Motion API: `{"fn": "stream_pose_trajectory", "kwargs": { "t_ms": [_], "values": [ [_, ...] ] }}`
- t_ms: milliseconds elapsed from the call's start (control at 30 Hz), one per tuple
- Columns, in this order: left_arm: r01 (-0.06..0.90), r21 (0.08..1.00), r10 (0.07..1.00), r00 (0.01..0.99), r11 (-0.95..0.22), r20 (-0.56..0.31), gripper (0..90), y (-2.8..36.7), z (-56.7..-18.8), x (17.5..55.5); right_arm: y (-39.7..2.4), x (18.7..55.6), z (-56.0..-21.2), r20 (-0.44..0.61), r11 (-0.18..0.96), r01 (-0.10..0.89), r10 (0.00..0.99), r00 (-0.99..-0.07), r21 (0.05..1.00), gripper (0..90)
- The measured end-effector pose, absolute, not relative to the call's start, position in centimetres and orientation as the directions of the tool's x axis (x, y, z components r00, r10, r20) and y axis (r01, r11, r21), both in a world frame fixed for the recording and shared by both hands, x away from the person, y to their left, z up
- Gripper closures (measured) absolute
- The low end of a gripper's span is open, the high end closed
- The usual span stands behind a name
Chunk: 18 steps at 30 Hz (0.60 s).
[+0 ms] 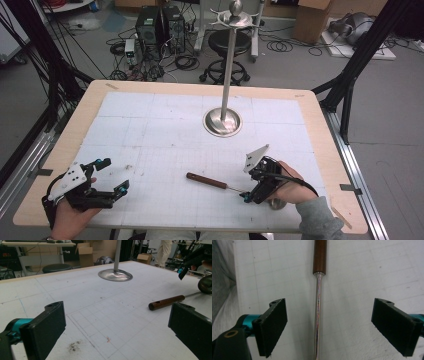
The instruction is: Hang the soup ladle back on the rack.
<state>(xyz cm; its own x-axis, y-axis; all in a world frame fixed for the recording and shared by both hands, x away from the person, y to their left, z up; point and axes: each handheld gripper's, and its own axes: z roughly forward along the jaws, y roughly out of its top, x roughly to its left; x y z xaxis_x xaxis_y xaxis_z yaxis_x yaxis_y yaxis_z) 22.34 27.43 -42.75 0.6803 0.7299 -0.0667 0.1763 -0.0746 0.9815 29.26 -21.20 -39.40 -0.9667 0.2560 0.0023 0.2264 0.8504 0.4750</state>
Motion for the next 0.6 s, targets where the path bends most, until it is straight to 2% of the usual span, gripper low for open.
{"fn": "stream_pose_trajectory", "kwargs": {
  "t_ms": [433, 600],
  "values": [
    [0.176, 0.982, 0.734, 0.676, -0.074, -0.065, 1.8, 27.62, -42.71, 22.01, -20.52, 29.56, -40.1, 0.018, 0.87, 0.242, 0.26, -0.965, 0.43, 20.6],
    [0.176, 0.982, 0.736, 0.674, -0.072, -0.066, 1.8, 27.67, -42.71, 22.03, -20.32, 29.65, -40.5, 0.051, 0.882, 0.258, 0.26, -0.964, 0.394, 30.4]
  ]
}}
